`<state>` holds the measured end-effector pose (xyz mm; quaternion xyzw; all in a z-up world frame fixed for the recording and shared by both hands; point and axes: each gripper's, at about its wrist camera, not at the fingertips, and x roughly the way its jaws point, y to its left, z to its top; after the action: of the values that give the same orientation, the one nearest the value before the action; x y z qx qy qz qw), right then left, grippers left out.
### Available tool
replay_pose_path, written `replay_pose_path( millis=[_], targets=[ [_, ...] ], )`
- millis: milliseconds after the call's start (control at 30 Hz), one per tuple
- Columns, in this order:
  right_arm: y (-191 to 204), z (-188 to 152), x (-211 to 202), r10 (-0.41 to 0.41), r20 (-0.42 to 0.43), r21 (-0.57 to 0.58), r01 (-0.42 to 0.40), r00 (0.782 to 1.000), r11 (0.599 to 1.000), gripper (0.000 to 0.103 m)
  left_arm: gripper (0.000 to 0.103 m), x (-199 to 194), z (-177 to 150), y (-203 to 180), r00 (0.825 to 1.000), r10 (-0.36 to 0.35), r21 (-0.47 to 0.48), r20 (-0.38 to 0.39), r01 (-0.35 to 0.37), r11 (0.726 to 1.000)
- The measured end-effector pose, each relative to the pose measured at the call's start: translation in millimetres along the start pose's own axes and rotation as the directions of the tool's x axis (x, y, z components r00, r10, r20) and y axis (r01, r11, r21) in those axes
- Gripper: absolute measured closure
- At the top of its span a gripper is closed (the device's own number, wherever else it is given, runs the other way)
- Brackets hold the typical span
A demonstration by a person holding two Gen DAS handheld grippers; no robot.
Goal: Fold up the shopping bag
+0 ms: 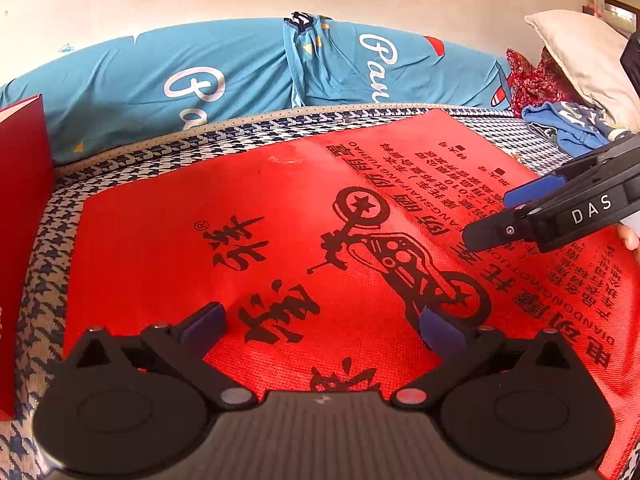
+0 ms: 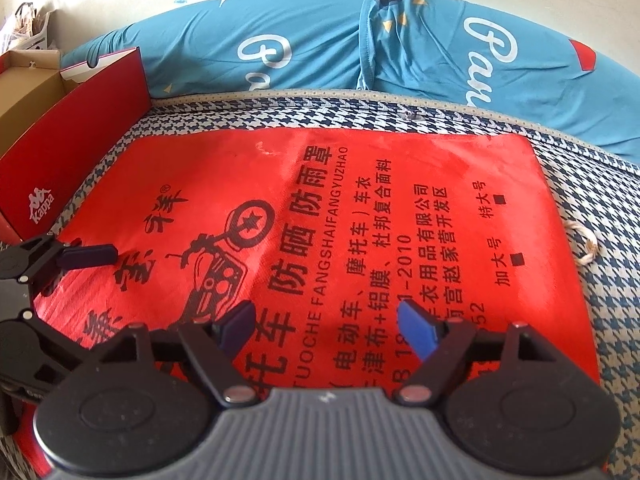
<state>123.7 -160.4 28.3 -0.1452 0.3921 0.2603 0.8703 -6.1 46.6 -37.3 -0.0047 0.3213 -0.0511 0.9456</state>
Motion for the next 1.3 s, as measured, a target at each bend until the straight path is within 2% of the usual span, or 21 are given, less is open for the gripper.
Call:
replay_pose_path(
  millis=[1300],
  targets=[
    [6.1,8.6,6.1,0.006,0.003,-0.04,-0.006,1.0,0.999,0.025,0.0,0.0,0.2,0.5,1.0,-0.001,0.001,0.001,0.001,1.0]
  ],
)
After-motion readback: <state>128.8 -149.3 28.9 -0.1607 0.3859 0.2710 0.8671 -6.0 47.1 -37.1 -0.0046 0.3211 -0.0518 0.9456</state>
